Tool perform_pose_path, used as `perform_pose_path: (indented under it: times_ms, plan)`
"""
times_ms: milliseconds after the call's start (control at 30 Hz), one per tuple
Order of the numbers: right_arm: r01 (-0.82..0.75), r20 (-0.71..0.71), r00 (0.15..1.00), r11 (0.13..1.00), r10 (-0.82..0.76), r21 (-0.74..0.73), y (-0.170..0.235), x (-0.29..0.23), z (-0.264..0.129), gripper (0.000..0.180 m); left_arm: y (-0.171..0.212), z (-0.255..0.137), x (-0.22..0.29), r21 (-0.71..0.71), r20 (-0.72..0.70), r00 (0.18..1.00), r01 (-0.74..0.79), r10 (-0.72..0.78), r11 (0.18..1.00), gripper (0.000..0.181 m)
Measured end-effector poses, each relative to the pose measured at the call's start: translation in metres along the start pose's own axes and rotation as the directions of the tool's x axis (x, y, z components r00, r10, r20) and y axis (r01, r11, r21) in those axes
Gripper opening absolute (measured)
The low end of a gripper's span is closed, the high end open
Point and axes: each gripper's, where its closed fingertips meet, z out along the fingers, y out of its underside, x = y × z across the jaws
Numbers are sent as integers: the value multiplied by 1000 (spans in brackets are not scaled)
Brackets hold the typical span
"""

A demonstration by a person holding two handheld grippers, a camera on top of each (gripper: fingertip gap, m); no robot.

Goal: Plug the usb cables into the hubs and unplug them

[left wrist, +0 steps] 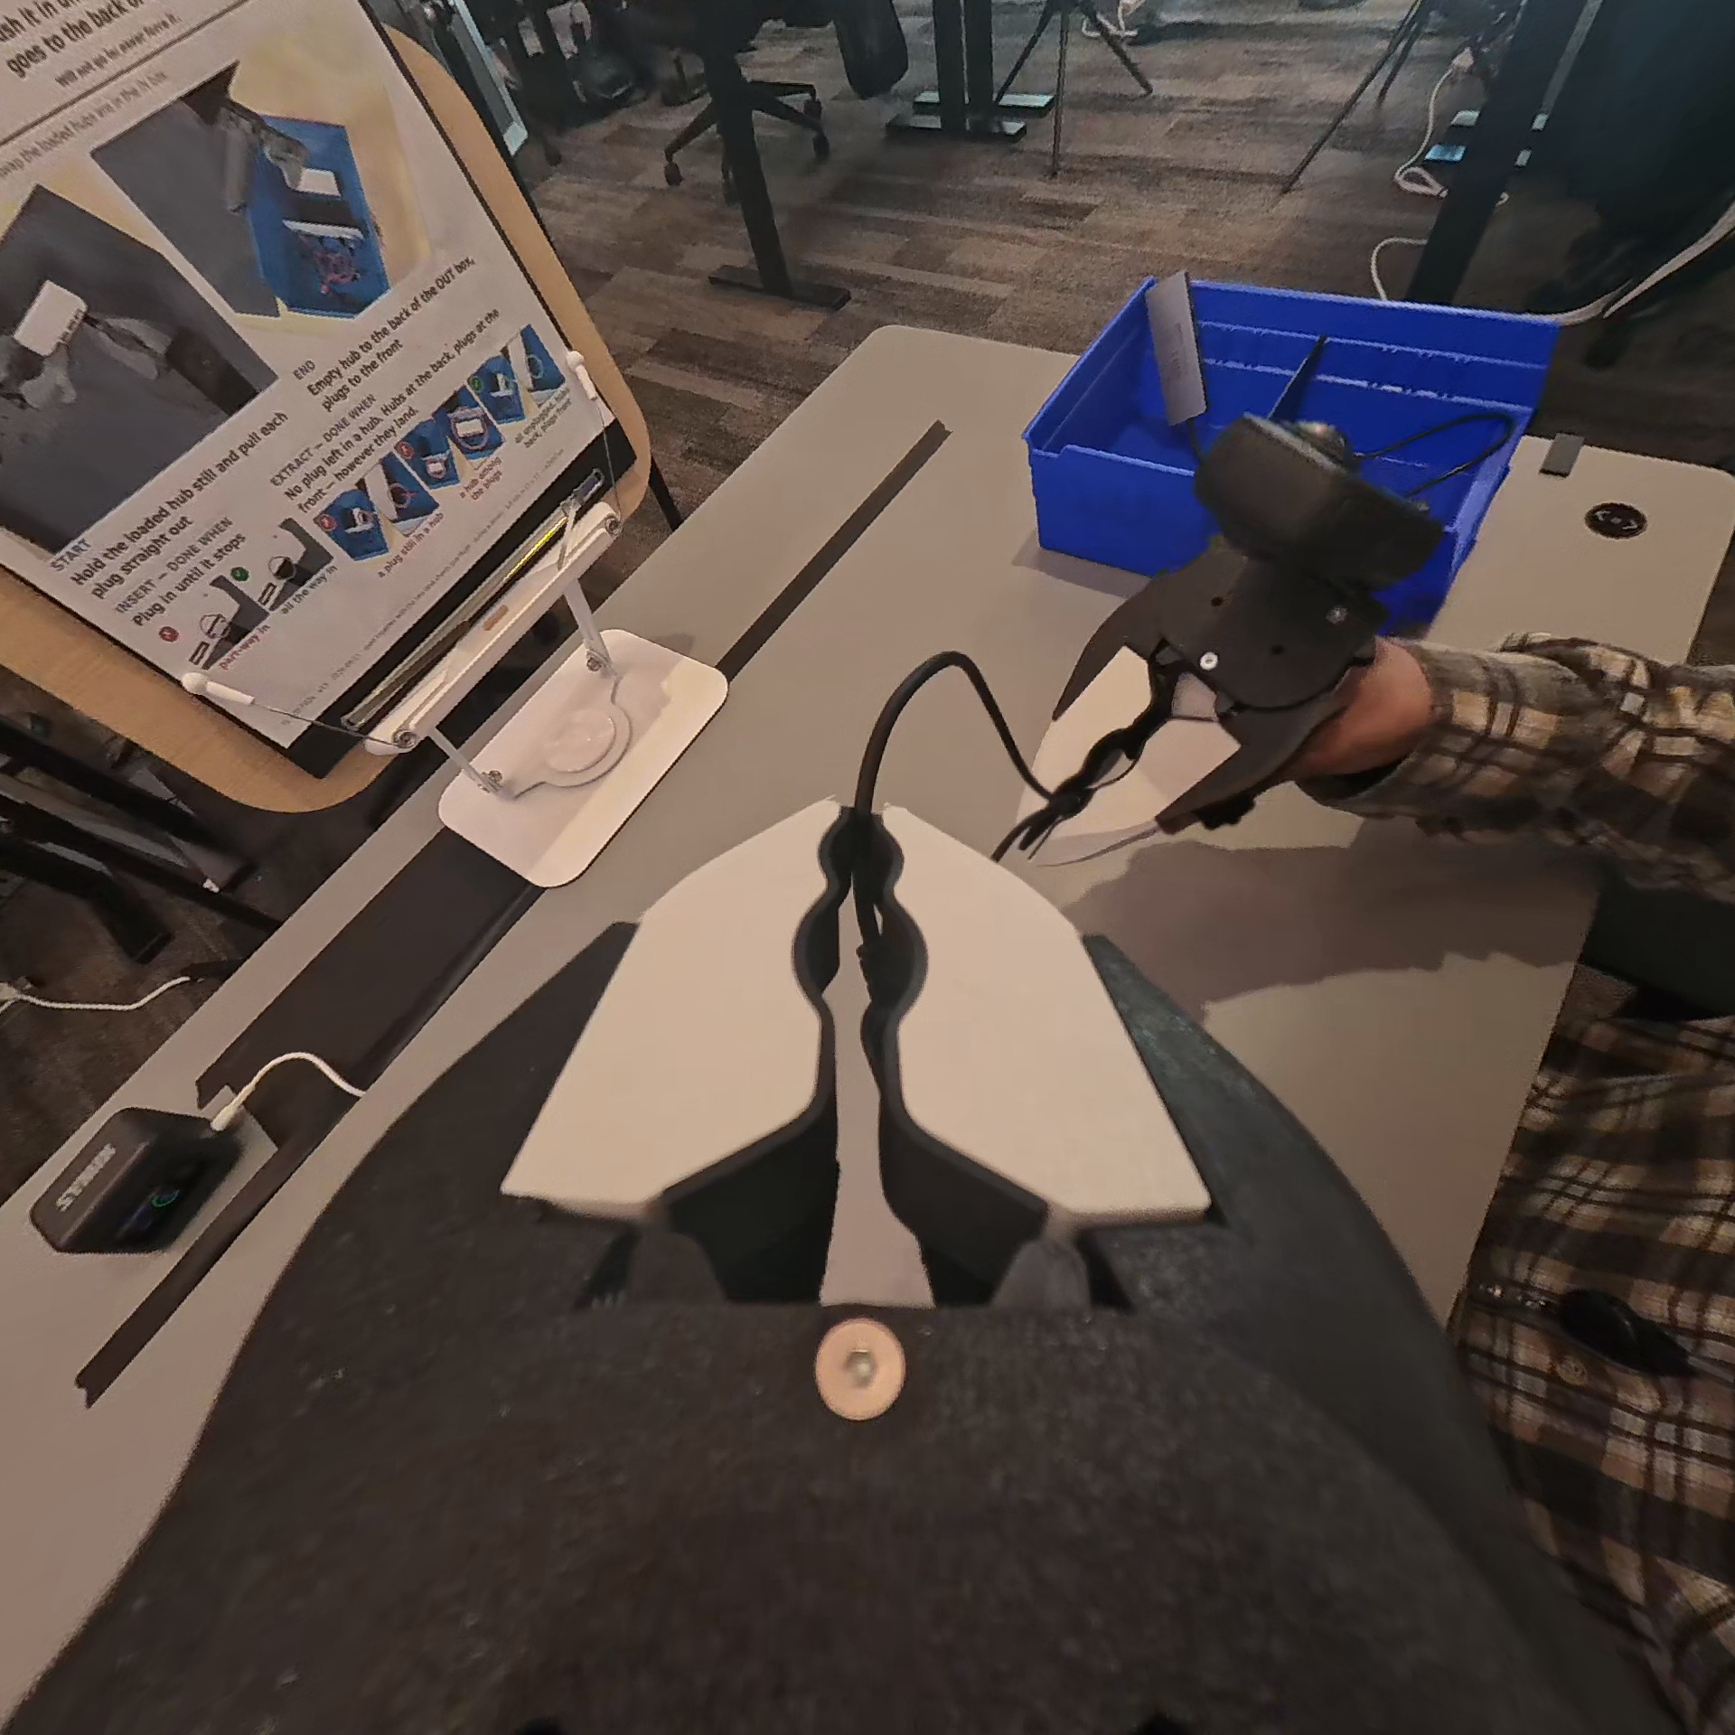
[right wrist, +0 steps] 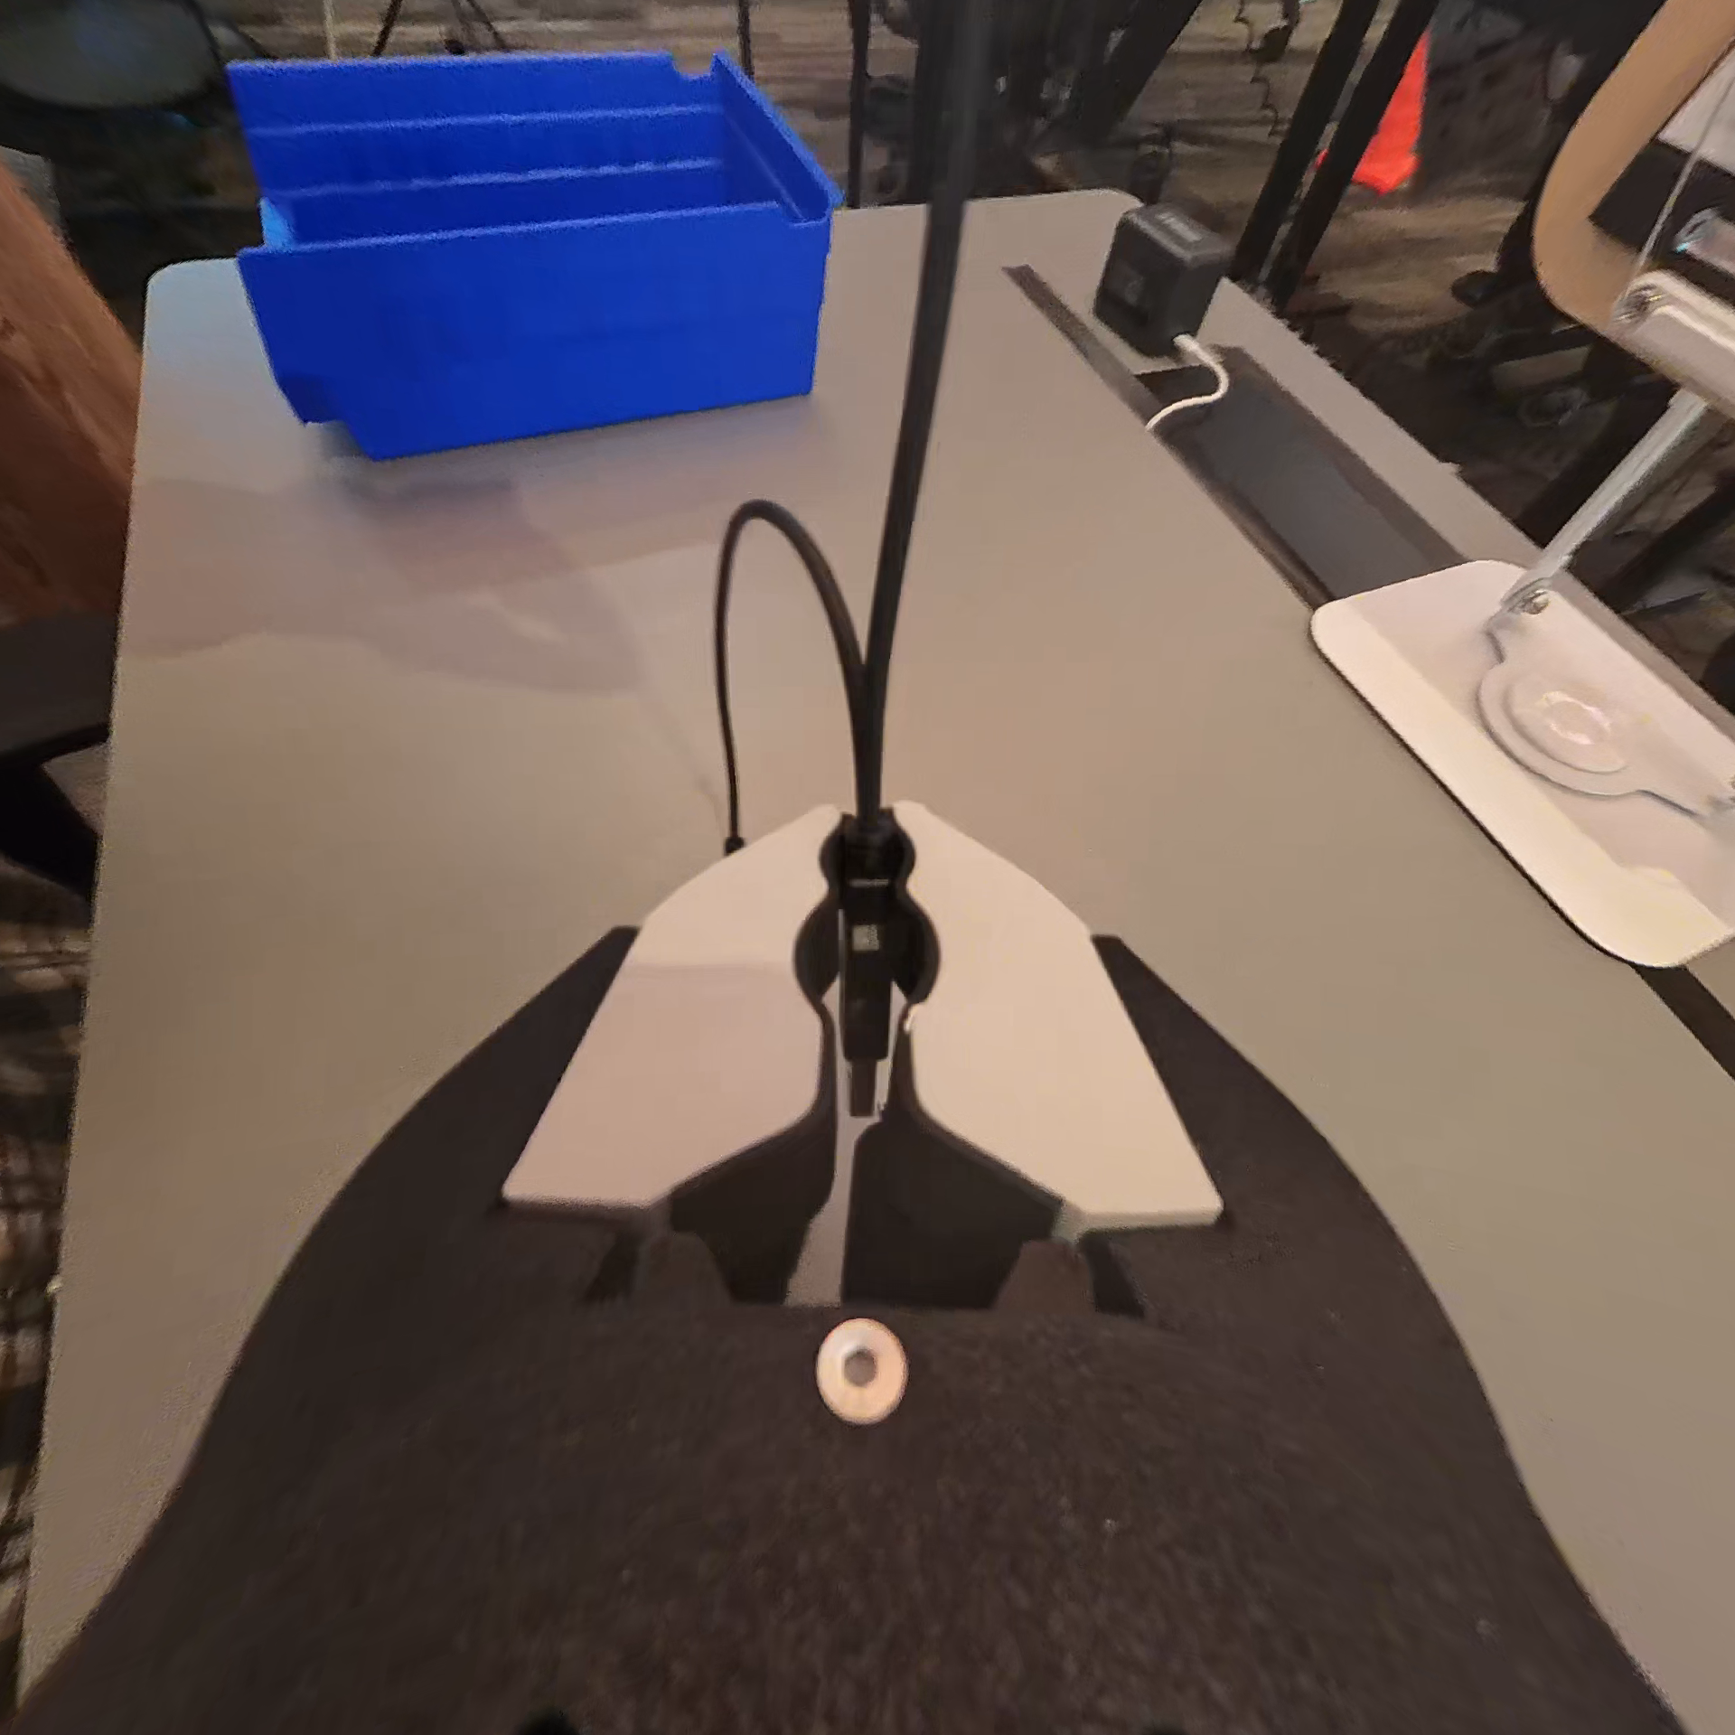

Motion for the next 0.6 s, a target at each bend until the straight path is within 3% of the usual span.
perform_pose_path:
  times_ms: [133, 267, 333, 600]
  plan:
    - [-24, 59, 998, 1000, 25, -12, -8, -4, -20, 3, 12, 1, -10, 42, 23, 999, -40, 39, 998, 7]
    - [-7, 28, 1000, 998, 9, -58, -21, 5, -61, 3, 36, 21, -20, 99, 12, 999, 40, -41, 994, 68]
    - [42, -28, 999, 994, -45, -106, -28, 15, -89, 3, 52, 36, -19, 137, -21, 997, 82, -80, 987, 87]
    - [134, -298, 924, 934, -239, -332, -44, 68, -246, 3, 105, 84, -25, 353, -151, 969, 240, -198, 905, 85]
